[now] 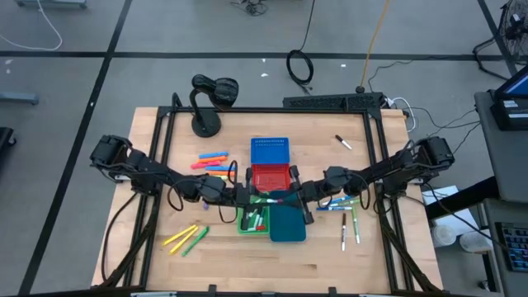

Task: Pick & Place Markers
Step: Put the small pink highlighter pen into the green bin, then put the small black highlighter pen into the green bin

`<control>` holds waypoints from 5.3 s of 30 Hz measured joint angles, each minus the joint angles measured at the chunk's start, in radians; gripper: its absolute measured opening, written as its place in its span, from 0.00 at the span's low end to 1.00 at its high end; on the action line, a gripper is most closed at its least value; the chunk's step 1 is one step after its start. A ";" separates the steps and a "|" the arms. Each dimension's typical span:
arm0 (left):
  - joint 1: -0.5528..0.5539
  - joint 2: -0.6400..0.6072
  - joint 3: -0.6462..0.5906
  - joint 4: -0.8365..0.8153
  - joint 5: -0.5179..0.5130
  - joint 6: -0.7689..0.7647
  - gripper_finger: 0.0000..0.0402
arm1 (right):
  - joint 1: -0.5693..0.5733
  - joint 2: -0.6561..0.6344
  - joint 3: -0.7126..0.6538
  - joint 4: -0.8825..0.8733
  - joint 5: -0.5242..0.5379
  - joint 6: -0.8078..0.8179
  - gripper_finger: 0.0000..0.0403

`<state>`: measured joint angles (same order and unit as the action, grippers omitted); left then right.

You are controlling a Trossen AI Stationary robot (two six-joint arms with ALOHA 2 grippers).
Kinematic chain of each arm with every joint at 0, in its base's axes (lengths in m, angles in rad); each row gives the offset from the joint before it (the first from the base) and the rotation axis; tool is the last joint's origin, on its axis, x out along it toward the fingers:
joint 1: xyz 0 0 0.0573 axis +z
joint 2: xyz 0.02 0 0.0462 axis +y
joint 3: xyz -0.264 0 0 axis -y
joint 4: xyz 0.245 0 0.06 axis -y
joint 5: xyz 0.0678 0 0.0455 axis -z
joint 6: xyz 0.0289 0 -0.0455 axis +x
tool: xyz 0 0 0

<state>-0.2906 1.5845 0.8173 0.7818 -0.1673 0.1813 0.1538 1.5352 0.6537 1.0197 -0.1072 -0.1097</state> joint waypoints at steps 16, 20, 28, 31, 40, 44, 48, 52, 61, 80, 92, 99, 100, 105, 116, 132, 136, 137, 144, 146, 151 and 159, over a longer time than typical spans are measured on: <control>-0.053 -0.026 0.002 -0.284 -0.123 -0.314 0.10 | -0.018 -0.126 -0.002 -0.462 0.305 0.065 0.48; -0.050 -0.029 0.003 -0.429 -0.123 -0.467 0.10 | -0.019 -0.235 -0.002 -0.633 0.406 0.065 0.48; -0.026 -0.027 0.002 -0.763 0.013 -0.800 0.14 | -0.018 -0.403 -0.002 -0.808 0.401 0.094 0.48; -0.025 -0.027 0.001 -0.786 -0.012 -0.813 0.14 | -0.017 -0.425 -0.002 -0.839 0.399 0.109 0.46; -0.026 -0.027 0.002 -0.754 -0.016 -0.807 0.16 | -0.017 -0.430 -0.033 -0.846 0.404 0.108 0.47; -0.026 -0.027 0.002 -0.750 -0.016 -0.806 0.25 | -0.018 -0.430 -0.035 -0.847 0.473 0.107 0.48; -0.026 -0.027 0.002 -0.751 -0.016 -0.805 0.39 | -0.018 -0.430 -0.035 -0.856 0.514 0.107 0.48; -0.026 -0.027 0.002 -0.751 -0.016 -0.740 0.52 | -0.018 -0.430 -0.035 -0.908 0.636 0.124 0.48; -0.025 -0.027 0.002 -0.650 -0.016 -0.625 0.64 | -0.197 -0.430 -0.081 -1.143 0.791 0.254 0.47; -0.025 -0.027 0.002 -0.642 -0.017 -0.597 0.64 | -0.811 -0.430 -0.332 -1.043 0.484 0.412 0.45; -0.024 -0.027 0.002 -0.638 -0.018 -0.582 0.64 | -0.894 -0.432 -0.428 -0.894 0.325 0.311 0.45; -0.024 -0.027 0.002 -0.627 -0.018 -0.578 0.64 | -0.893 -0.430 -0.431 -0.906 0.291 0.310 0.45; -0.024 -0.027 0.002 -0.627 -0.018 -0.578 0.64 | -0.894 -0.431 -0.431 -0.911 0.274 0.310 0.45; -0.024 -0.027 0.002 -0.627 -0.018 -0.577 0.64 | -0.893 -0.431 -0.431 -0.915 0.222 0.307 0.45; -0.024 -0.027 0.002 -0.627 -0.018 -0.575 0.64 | -0.891 -0.408 -0.433 -0.848 0.228 0.244 0.43; -0.024 -0.027 0.002 -0.622 -0.018 -0.568 0.64 | -0.892 -0.255 -0.430 -0.726 0.189 0.202 0.22; -0.024 -0.027 0.002 -0.623 -0.018 -0.569 0.64 | -0.892 -0.254 -0.430 -0.729 0.189 0.202 0.13; -0.024 -0.027 0.002 -0.623 -0.018 -0.569 0.64 | -0.892 -0.254 -0.430 -0.729 0.189 0.202 0.11; -0.024 -0.027 0.002 -0.623 -0.018 -0.571 0.64 | -0.892 -0.254 -0.431 -0.732 0.183 0.198 0.07; -0.024 -0.027 0.002 -0.623 -0.018 -0.571 0.64 | -0.892 -0.254 -0.431 -0.728 0.161 0.194 0.07; -0.024 -0.027 0.002 -0.622 -0.018 -0.571 0.64 | -0.893 -0.253 -0.434 -0.645 0.028 0.205 0.08; -0.024 -0.027 0.001 -0.621 -0.018 -0.568 0.64 | -0.876 -0.251 -0.436 -0.474 -0.241 0.281 0.08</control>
<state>-0.3145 1.5578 0.8185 0.1604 -0.1852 -0.3862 -0.7223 1.2845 0.2181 0.5452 -0.3483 0.1716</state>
